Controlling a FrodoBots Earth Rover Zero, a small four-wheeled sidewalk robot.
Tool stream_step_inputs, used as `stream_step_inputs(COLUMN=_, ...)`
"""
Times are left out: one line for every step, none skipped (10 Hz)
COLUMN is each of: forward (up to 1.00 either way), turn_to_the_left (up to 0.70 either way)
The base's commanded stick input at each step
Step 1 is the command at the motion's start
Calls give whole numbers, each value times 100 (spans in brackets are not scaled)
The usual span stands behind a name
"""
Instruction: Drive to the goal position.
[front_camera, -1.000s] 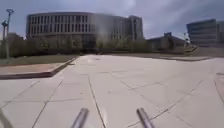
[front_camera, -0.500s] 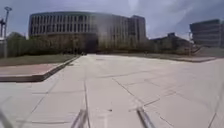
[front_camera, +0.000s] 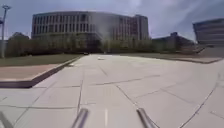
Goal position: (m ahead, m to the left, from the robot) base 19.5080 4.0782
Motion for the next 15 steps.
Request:
stream_step_inputs(forward=100, turn_to_the_left=0)
stream_step_inputs(forward=100, turn_to_the_left=0)
stream_step_inputs(forward=100, turn_to_the_left=0)
stream_step_inputs(forward=100, turn_to_the_left=0)
stream_step_inputs(forward=100, turn_to_the_left=0)
stream_step_inputs(forward=100, turn_to_the_left=0)
stream_step_inputs(forward=100, turn_to_the_left=0)
stream_step_inputs(forward=100, turn_to_the_left=0)
stream_step_inputs(forward=100, turn_to_the_left=0)
stream_step_inputs(forward=100, turn_to_the_left=0)
stream_step_inputs(forward=100, turn_to_the_left=0)
stream_step_inputs(forward=100, turn_to_the_left=0)
stream_step_inputs(forward=100, turn_to_the_left=0)
stream_step_inputs(forward=100, turn_to_the_left=0)
stream_step_inputs(forward=100, turn_to_the_left=0)
